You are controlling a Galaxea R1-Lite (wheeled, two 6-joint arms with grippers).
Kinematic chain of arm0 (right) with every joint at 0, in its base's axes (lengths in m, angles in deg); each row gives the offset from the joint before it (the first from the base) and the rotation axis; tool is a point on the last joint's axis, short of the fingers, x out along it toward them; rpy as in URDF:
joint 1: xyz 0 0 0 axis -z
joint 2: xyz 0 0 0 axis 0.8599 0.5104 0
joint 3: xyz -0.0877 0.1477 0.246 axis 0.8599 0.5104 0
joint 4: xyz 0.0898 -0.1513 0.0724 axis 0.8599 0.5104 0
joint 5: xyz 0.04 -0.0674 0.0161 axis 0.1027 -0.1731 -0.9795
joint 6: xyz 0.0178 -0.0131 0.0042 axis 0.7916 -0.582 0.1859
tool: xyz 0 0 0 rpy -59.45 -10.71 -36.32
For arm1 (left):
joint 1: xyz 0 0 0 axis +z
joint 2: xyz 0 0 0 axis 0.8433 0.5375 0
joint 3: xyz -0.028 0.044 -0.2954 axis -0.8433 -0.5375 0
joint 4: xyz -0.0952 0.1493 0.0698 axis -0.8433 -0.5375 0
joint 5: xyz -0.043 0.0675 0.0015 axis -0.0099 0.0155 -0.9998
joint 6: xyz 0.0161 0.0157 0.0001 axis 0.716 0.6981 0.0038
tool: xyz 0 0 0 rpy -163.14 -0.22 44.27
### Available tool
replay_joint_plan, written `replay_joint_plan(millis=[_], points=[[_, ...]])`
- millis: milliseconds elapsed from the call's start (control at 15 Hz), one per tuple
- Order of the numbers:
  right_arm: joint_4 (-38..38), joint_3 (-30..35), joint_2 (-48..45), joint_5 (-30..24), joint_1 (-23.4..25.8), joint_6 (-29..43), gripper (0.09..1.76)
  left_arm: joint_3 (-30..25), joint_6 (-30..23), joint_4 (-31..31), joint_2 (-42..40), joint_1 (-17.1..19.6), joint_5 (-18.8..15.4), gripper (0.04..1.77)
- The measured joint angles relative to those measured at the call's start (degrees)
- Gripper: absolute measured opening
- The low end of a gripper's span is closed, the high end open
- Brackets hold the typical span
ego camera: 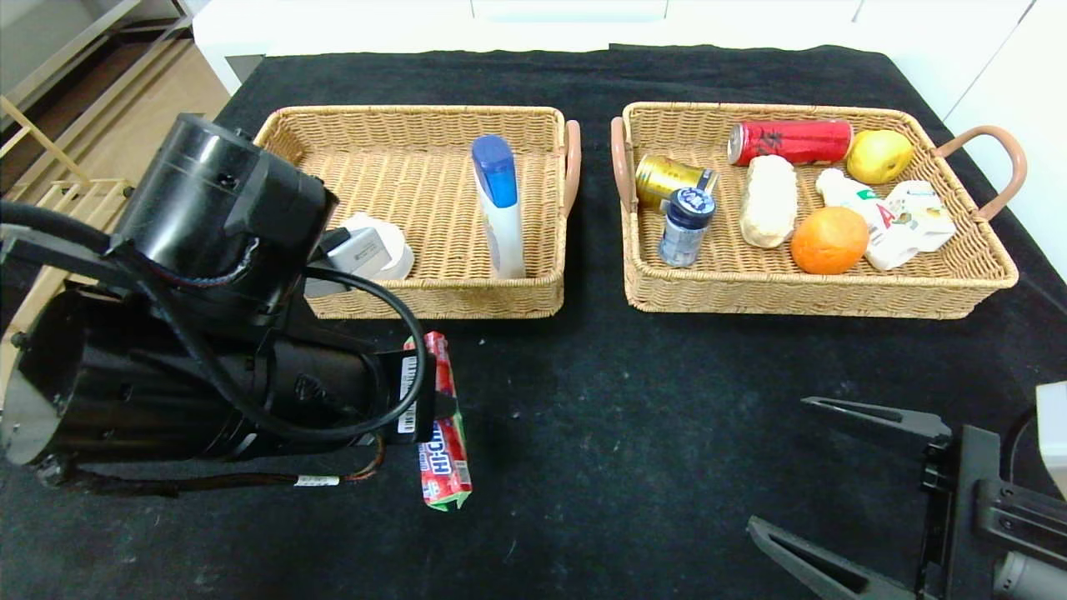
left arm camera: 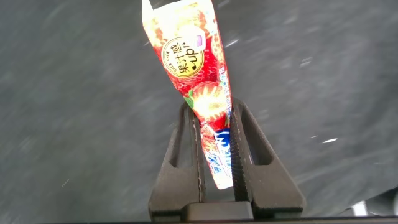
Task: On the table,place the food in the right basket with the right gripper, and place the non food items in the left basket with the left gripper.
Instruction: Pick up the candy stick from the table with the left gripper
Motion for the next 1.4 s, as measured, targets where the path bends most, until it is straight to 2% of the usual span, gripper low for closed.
replay_joint_plan(millis=[333,533,1067,1400], points=[[0.1,0.1,0.3,0.0,0.0,0.0,1.71,6.9,0.1,0.2,6.2,-7.2,1.6,0.33],[0.1,0.1,0.4,0.0,0.0,0.0,1.71,10.8,0.8,-0.1,10.1,-10.1,3.0,0.33],[0.0,-0.4,-1.6,-0.1,0.1,0.0,1.71,18.7,2.7,0.3,19.6,-13.0,4.4,0.33],[0.0,-0.7,-2.6,-0.2,0.8,0.2,1.71,21.3,3.1,1.9,22.2,-13.8,3.9,0.33]])
